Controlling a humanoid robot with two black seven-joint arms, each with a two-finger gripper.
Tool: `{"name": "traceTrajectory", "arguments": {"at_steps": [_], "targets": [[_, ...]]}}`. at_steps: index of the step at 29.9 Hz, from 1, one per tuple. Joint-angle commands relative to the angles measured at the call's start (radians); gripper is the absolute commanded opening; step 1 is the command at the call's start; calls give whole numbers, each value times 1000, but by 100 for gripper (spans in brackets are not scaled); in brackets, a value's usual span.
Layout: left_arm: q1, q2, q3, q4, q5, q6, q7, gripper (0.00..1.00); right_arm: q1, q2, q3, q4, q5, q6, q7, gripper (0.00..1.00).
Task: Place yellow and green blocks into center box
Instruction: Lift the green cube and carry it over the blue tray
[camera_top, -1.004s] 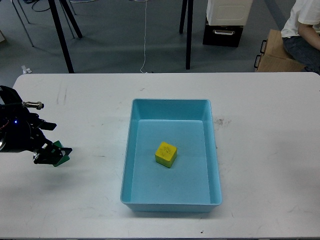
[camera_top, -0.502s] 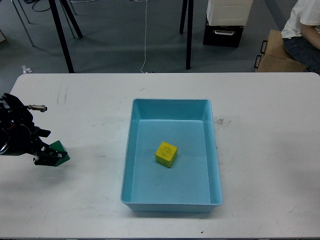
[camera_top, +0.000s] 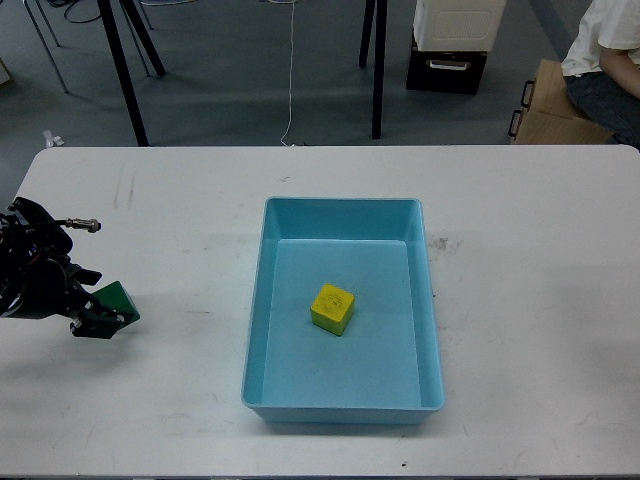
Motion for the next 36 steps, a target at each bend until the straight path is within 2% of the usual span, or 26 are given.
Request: {"name": "traceTrajectory", "arguments": {"at_steps": [1, 11, 15, 18, 20, 25, 29, 33, 36], "targets": [[2, -11, 11, 30, 0, 0, 0, 75, -1, 0, 0, 0, 0, -1, 1, 98], [6, -12, 33, 49, 0, 30, 0, 31, -3, 0, -2, 0, 0, -15, 1, 98], [2, -20, 31, 56, 0, 65, 0, 19, -10, 0, -2, -5, 0, -15, 3, 98], [-14, -12, 17, 60, 0, 122, 0, 16, -21, 0, 0, -5, 0, -29, 1, 98], [-69, -11, 17, 73, 0, 151, 0, 13, -36, 0, 0, -8, 0, -59, 3, 98], [-211, 60, 19, 52, -38, 157, 0, 12, -85, 0, 0, -12, 0, -119, 1, 98], [-317, 104, 22, -38, -106, 147, 0, 12, -139, -1, 0, -12, -2, -147, 1, 98], [-397, 110, 25, -193, -111, 142, 0, 12, -193, -8, 0, -34, -2, -159, 1, 98], [-439, 91, 25, -258, -108, 98, 0, 13, -219, -14, 0, -67, -2, -161, 1, 98]]}}
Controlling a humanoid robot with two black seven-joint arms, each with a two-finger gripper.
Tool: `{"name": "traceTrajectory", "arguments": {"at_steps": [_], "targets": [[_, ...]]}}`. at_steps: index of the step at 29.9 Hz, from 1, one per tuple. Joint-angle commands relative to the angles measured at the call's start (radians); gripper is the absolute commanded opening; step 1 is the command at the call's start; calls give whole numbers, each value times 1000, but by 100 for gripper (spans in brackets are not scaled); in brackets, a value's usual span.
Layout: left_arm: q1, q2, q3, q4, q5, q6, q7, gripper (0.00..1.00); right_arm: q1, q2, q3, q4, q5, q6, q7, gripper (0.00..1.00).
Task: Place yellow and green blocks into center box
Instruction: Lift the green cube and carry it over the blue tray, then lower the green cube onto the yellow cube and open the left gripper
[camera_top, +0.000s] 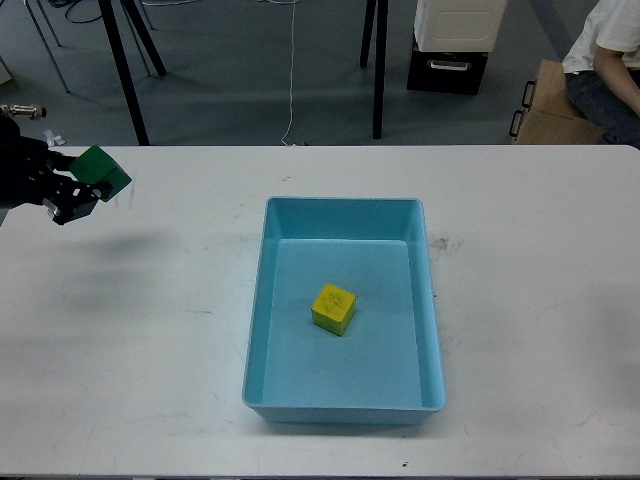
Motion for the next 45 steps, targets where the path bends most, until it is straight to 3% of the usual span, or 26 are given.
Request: {"name": "traceTrajectory", "arguments": {"at_steps": [1, 4, 8, 18, 24, 32, 45], "targets": [[-54, -32, 0, -68, 3, -61, 0, 13, -31, -6, 0, -40, 0, -3, 0, 98], [-72, -139, 3, -69, 9, -131, 0, 13, -51, -8, 1, -72, 0, -3, 0, 98], [-103, -234, 18, -71, 19, -135, 0, 14, -62, -9, 15, -93, 0, -12, 2, 98], [-203, -467, 228, -60, 52, -135, 0, 14, -64, -6, 17, -93, 1, -16, 3, 98], [-192, -532, 294, -46, 109, -135, 0, 16, -64, -5, 15, -93, 1, -16, 3, 98], [-154, -619, 297, 90, 109, -135, 0, 18, -62, 0, 15, -93, 1, -16, 3, 98], [-122, -627, 317, 90, 109, -135, 0, 25, -61, 3, 15, -93, 1, -16, 3, 98]]}}
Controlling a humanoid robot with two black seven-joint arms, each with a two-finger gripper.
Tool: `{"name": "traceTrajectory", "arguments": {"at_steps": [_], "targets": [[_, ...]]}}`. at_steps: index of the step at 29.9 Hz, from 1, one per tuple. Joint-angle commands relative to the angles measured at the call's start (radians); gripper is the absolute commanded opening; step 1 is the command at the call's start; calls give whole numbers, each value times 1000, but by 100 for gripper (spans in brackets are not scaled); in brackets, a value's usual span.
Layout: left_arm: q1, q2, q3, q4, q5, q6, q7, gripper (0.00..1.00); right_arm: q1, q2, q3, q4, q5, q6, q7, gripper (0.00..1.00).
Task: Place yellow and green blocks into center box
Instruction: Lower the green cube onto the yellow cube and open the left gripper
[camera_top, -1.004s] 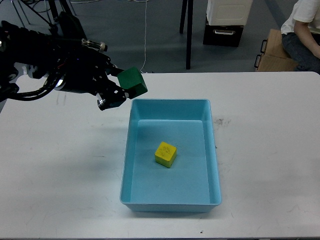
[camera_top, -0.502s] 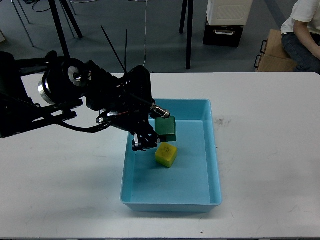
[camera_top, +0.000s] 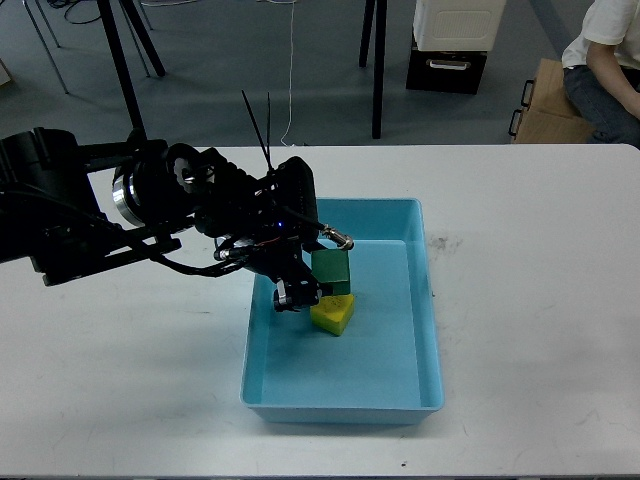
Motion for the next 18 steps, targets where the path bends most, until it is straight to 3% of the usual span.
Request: {"name": "traceTrajectory", "arguments": {"at_steps": [1, 6, 9, 18], "targets": [[19, -7, 0, 1, 0, 0, 0, 25, 1, 1, 0, 0, 0, 0, 0, 98], [36, -28, 0, 3, 0, 0, 0, 38, 2, 2, 0, 0, 0, 0, 0, 98], [39, -28, 0, 3, 0, 0, 0, 60, 2, 2, 0, 0, 0, 0, 0, 98], [44, -31, -7, 9, 0, 0, 0, 81, 2, 4, -1, 1, 0, 0, 0, 98]]}}
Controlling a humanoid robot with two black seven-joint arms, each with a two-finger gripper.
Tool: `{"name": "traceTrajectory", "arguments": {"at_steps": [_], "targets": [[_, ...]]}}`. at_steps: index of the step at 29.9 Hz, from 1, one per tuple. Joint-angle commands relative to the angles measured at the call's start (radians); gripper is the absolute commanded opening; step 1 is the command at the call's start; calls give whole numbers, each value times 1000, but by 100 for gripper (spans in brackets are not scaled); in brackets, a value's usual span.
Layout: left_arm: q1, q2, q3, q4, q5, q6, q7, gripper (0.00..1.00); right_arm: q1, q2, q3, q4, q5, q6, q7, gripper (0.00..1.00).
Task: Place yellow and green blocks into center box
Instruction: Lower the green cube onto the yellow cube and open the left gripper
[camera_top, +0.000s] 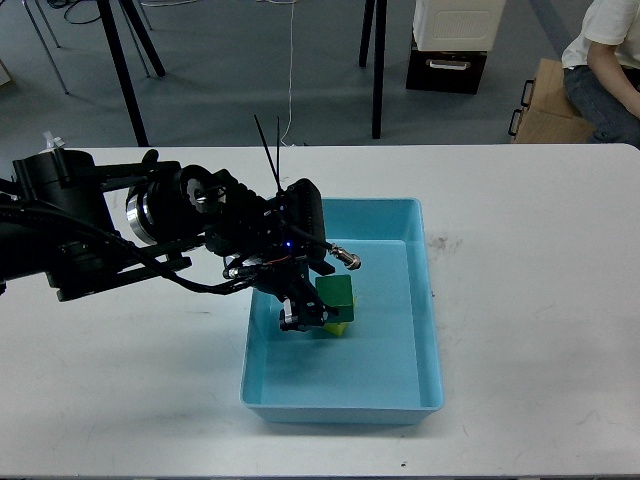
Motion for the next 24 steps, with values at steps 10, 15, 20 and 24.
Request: {"name": "traceTrajectory", "arguments": {"at_steps": [10, 15, 20, 24], "targets": [[-18, 64, -46, -44, -109, 0, 0, 99, 5, 3, -12, 8, 3, 2, 0, 98], [-24, 170, -156, -239, -167, 0, 0, 99, 15, 0, -23, 23, 5, 11, 9, 98], [14, 267, -309, -322, -434, 0, 0, 99, 103, 4, -70, 70, 5, 3, 15, 98], [169, 345, -482, -284, -638, 0, 0, 100, 208, 56, -142, 66, 5, 6, 15, 98]]}}
